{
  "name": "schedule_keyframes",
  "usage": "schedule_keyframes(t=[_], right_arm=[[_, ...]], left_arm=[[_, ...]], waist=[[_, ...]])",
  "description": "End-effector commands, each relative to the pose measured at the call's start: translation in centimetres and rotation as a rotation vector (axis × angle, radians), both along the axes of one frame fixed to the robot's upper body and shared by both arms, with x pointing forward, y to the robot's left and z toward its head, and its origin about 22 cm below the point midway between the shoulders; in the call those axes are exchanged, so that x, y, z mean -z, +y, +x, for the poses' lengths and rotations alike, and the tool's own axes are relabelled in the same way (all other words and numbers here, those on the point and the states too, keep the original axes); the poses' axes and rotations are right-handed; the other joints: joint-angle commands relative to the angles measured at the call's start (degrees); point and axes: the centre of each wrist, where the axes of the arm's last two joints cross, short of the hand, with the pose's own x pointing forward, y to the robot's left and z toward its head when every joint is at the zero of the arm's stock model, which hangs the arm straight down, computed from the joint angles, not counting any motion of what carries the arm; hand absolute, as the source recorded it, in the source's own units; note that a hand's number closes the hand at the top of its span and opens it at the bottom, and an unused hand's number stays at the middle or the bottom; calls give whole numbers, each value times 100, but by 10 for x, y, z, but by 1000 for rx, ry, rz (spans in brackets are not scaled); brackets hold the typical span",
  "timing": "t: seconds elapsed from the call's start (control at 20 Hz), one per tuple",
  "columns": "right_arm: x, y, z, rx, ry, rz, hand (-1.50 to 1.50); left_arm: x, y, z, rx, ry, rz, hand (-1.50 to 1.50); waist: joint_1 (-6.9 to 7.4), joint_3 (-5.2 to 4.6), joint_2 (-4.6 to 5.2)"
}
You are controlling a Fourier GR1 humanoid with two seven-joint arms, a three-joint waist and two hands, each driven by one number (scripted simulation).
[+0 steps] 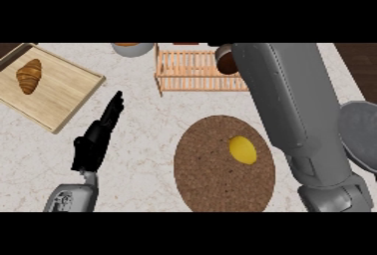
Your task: Pick the cupcake from the placemat and place it in the tiered shelf
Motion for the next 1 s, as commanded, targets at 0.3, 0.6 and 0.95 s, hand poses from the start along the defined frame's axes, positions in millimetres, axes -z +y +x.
schedule_keyframes(t=[0.3, 0.6, 0.95], right_arm=[[-55, -67, -46, 143, -91, 255, -150], [-39, -113, -85, 145, 99, 300, -150], [-6, -158, -153, 116, 197, 217, -150]], left_arm=[[5, 11, 0, -31, -2, -5, 0], [11, 32, -10, -63, 14, -5, 0], [6, 20, -8, -83, 17, 6, 0]], waist=[[-130, -1, -41], [-336, 1, -110], [-473, 10, -130]])
